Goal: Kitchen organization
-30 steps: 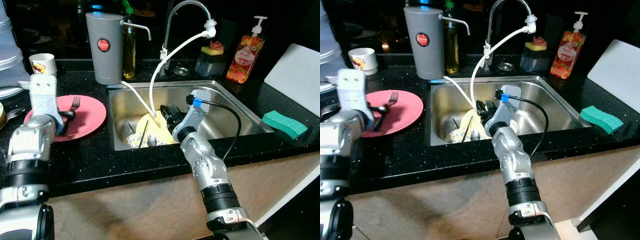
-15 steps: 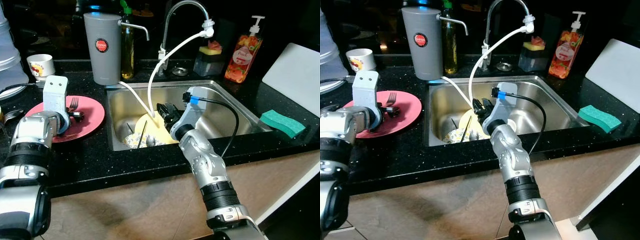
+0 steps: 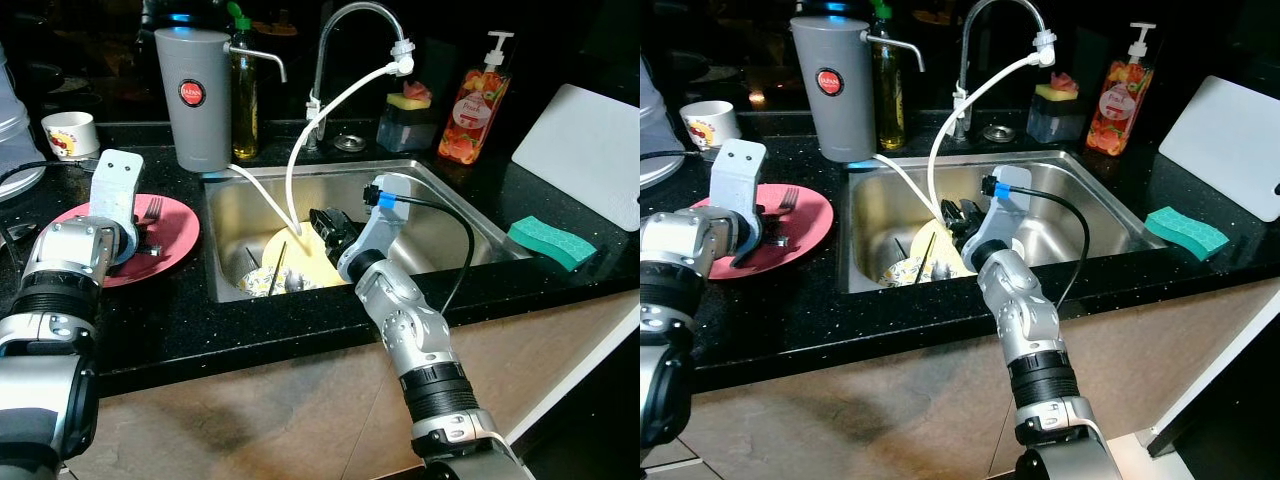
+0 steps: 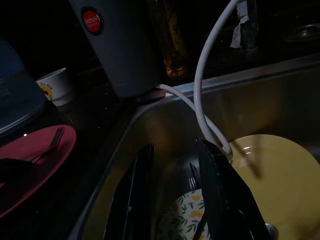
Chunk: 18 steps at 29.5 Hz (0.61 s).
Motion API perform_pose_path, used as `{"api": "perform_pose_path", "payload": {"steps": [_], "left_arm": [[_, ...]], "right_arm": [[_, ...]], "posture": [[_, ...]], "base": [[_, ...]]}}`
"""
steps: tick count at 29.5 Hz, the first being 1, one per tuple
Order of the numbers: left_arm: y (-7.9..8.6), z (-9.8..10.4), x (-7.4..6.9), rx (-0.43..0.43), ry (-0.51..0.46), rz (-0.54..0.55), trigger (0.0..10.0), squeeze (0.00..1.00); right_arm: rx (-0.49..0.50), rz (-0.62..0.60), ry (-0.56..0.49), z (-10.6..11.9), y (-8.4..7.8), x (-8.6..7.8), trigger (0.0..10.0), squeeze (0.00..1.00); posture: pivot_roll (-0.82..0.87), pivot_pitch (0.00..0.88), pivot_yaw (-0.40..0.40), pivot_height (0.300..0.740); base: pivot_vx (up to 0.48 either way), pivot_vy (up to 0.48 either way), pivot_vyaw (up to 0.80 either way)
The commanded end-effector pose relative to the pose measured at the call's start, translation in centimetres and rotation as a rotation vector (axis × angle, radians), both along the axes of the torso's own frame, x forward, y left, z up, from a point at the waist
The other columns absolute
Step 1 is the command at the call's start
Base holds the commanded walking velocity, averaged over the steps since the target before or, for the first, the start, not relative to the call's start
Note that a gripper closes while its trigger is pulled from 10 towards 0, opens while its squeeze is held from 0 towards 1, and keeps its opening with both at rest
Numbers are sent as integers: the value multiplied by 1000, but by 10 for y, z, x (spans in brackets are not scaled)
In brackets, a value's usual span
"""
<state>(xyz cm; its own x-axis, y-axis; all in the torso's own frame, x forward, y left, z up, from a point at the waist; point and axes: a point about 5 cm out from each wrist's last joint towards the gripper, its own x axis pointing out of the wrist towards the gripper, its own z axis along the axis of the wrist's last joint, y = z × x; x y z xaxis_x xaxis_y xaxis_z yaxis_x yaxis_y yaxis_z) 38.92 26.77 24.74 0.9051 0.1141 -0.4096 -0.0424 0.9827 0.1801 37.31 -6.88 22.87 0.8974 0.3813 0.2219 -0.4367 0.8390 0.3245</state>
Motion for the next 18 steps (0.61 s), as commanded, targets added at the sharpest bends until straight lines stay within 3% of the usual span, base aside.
{"api": "perform_pose_path", "payload": {"steps": [1,8,10,13,15,17,18], "left_arm": [[9,-21,-6,0,94,44,0,0],[4,3,2,6,-75,25,0,0],[-13,23,6,-29,-228,-84,0,0],[-53,49,1,-207,-420,-352,0,0],[-61,54,-3,-243,-453,-413,0,0],[-77,59,-15,-280,-524,-573,0,0],[-77,59,-15,-280,-524,-573,0,0]], "right_arm": [[7,6,10,1,0,1,10000,0],[12,2,10,2,-1,2,10000,0],[23,-4,3,4,-2,2,10000,0],[50,-4,-13,9,-2,1,10000,0],[57,-2,-17,11,-2,1,10000,0],[97,12,-29,16,-1,0,10000,0],[97,12,-29,16,-1,0,10000,0]], "posture": [[48,54,-55,740],[48,56,-54,740],[49,57,-53,740],[48,57,-47,740],[48,57,-47,740],[48,55,-42,740],[48,55,-42,740]], "base": [[0,0,0],[0,0,0],[0,0,0],[0,0,0],[0,0,0],[0,0,0],[0,0,0]]}}
